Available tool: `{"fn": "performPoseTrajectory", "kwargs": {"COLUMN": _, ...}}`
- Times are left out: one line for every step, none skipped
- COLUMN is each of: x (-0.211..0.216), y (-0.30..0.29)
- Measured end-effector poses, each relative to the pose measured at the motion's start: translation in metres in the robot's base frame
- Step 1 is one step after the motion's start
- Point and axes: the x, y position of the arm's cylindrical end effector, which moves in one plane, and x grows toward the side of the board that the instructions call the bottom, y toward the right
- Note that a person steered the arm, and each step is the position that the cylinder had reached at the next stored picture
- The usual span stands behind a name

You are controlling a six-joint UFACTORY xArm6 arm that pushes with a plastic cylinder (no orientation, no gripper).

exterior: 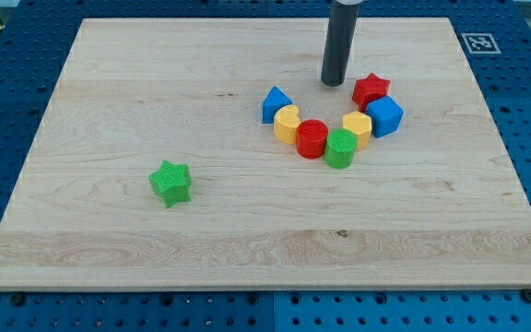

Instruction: Push the green circle downwards

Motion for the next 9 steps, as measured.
{"fn": "performPoseTrajectory", "kwargs": {"x": 0.022, "y": 0.000}}
{"fn": "performPoseTrajectory", "kwargs": {"x": 0.031, "y": 0.000}}
{"fn": "performPoseTrajectory", "kwargs": {"x": 0.047, "y": 0.000}}
{"fn": "performPoseTrajectory", "kwargs": {"x": 0.048, "y": 0.000}}
{"fn": "performPoseTrajectory", "kwargs": {"x": 0.056, "y": 0.001}}
{"fn": "performPoseTrajectory", "kwargs": {"x": 0.073, "y": -0.001}}
{"fn": "performPoseTrajectory", "kwargs": {"x": 0.073, "y": -0.001}}
{"fn": "performPoseTrajectory", "kwargs": {"x": 0.086, "y": -0.001}}
{"fn": "performPoseTrajectory", "kwargs": {"x": 0.088, "y": -0.002}}
